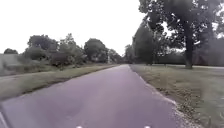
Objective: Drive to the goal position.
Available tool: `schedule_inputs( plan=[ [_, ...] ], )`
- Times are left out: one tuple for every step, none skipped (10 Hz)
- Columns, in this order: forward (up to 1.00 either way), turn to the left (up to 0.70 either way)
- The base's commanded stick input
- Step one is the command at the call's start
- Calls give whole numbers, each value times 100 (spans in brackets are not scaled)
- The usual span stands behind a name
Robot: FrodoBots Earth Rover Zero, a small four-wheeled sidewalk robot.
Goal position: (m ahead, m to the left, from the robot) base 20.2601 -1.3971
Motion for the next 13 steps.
schedule_inputs(
  plan=[
    [70, 0],
    [70, 0],
    [70, 0],
    [70, 0],
    [70, 0],
    [70, 0],
    [70, 0],
    [70, 0],
    [70, 0],
    [70, 0],
    [70, 0],
    [70, 0],
    [70, 0]
  ],
)
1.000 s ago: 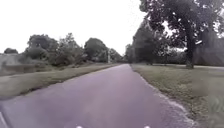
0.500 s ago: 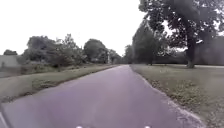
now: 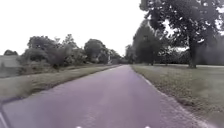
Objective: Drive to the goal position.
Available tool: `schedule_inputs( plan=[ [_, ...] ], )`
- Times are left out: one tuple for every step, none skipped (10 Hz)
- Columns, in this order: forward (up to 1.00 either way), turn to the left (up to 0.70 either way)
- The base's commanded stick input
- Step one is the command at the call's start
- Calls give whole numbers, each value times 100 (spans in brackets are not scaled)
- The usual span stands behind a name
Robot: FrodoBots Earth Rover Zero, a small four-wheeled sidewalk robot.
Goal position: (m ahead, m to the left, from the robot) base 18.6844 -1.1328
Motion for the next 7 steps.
schedule_inputs(
  plan=[
    [70, 0],
    [70, 0],
    [70, 0],
    [70, 0],
    [70, 0],
    [70, 0],
    [70, 0]
  ],
)
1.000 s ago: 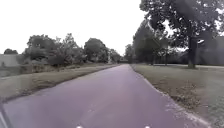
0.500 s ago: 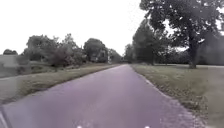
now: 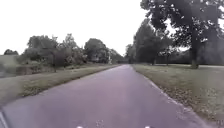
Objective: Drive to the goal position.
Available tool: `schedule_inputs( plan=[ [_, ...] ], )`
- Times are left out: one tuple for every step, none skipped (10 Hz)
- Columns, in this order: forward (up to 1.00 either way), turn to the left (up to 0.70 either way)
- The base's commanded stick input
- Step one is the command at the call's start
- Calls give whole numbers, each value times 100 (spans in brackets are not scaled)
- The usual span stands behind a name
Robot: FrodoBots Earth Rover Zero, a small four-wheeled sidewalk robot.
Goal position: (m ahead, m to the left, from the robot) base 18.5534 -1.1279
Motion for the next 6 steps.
schedule_inputs(
  plan=[
    [70, 0],
    [70, 0],
    [70, 0],
    [70, 0],
    [70, 0],
    [70, -1]
  ],
)
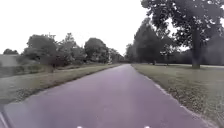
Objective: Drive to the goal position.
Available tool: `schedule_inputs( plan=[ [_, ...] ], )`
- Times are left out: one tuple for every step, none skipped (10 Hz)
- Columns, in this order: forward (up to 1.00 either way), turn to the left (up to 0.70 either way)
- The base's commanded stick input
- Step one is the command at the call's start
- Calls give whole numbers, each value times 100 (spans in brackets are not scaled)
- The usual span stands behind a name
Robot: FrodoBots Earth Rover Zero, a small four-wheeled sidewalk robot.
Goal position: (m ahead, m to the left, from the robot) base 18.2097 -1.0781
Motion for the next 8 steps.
schedule_inputs(
  plan=[
    [70, -2],
    [70, -8],
    [70, -13],
    [70, -13],
    [70, -13],
    [70, -6],
    [70, 0],
    [70, 0]
  ],
)
